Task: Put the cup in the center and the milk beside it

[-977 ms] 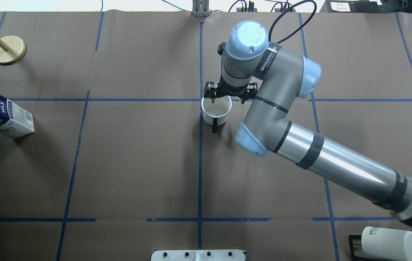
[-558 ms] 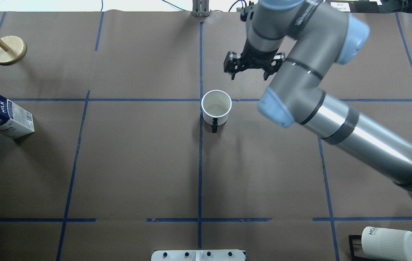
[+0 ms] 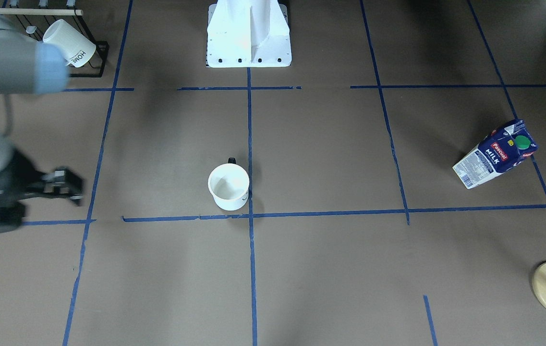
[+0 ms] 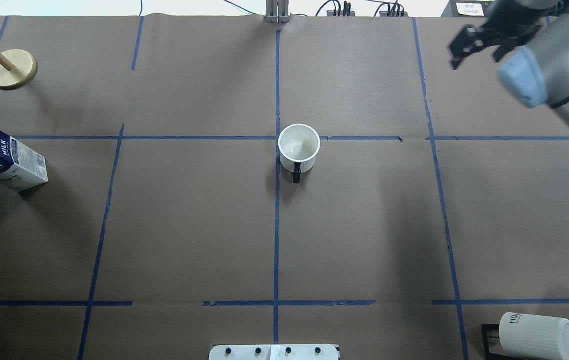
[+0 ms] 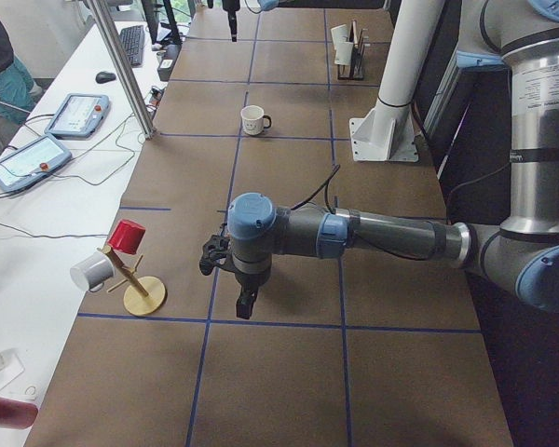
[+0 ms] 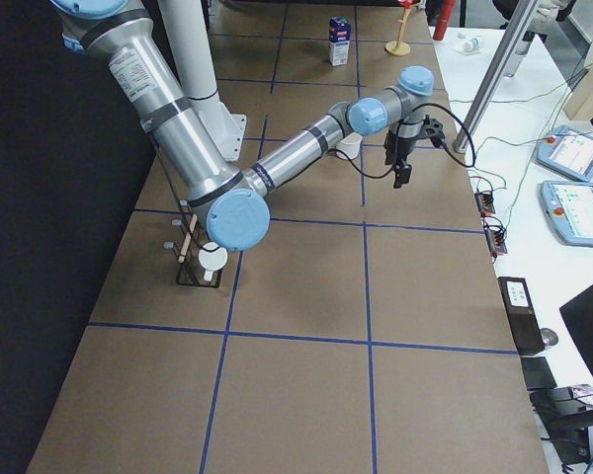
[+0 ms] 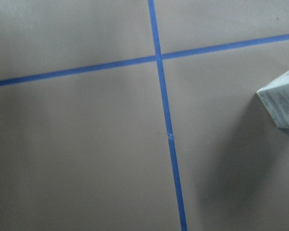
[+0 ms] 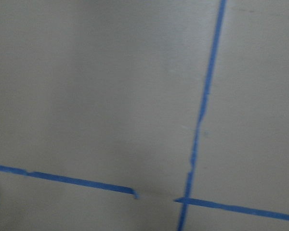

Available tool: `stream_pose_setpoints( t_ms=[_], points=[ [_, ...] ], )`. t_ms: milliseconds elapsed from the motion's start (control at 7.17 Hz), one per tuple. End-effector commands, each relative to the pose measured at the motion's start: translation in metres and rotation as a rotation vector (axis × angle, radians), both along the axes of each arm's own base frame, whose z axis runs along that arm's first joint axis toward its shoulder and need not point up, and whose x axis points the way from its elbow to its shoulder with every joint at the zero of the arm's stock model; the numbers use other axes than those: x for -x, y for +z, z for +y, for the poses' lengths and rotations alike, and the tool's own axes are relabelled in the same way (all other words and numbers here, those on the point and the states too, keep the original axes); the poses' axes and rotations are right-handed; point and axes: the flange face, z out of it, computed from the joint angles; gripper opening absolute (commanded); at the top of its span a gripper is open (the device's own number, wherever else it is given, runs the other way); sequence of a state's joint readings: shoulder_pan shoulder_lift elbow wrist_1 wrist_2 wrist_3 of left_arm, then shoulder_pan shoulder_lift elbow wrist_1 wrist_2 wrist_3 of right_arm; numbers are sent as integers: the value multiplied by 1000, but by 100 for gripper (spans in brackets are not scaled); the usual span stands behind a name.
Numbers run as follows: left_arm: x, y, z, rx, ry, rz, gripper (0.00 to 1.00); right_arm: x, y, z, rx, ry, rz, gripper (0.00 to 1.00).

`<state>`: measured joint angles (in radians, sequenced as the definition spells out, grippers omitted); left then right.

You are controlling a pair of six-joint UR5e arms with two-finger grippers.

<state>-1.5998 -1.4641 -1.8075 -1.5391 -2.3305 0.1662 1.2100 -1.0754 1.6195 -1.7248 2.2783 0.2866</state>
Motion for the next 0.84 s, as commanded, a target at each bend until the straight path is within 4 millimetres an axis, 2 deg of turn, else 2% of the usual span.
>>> stream_pose_setpoints(
  t_ms=[0, 140, 279, 419, 558, 698],
  points=[
    [-1, -22, -33, -61, 6, 10, 100, -109, 111, 37, -43, -81, 0, 99],
    [-2, -19, -33, -59, 11, 23, 100, -147, 151, 75, -7, -49, 11, 99],
    [-5, -20, -33, -47, 11, 62, 100, -175, 189, 129, 43, -25, 20, 99],
    [-7, -28, -32, -63, 15, 98, 100, -197, 218, 192, 82, 3, 29, 99],
    [-8, -33, -30, -70, 14, 101, 100, -213, 241, 233, 96, 34, 29, 99],
    [-8, -40, -35, -63, 1, 101, 100, -214, 258, 254, 70, 44, 29, 99]
  ],
)
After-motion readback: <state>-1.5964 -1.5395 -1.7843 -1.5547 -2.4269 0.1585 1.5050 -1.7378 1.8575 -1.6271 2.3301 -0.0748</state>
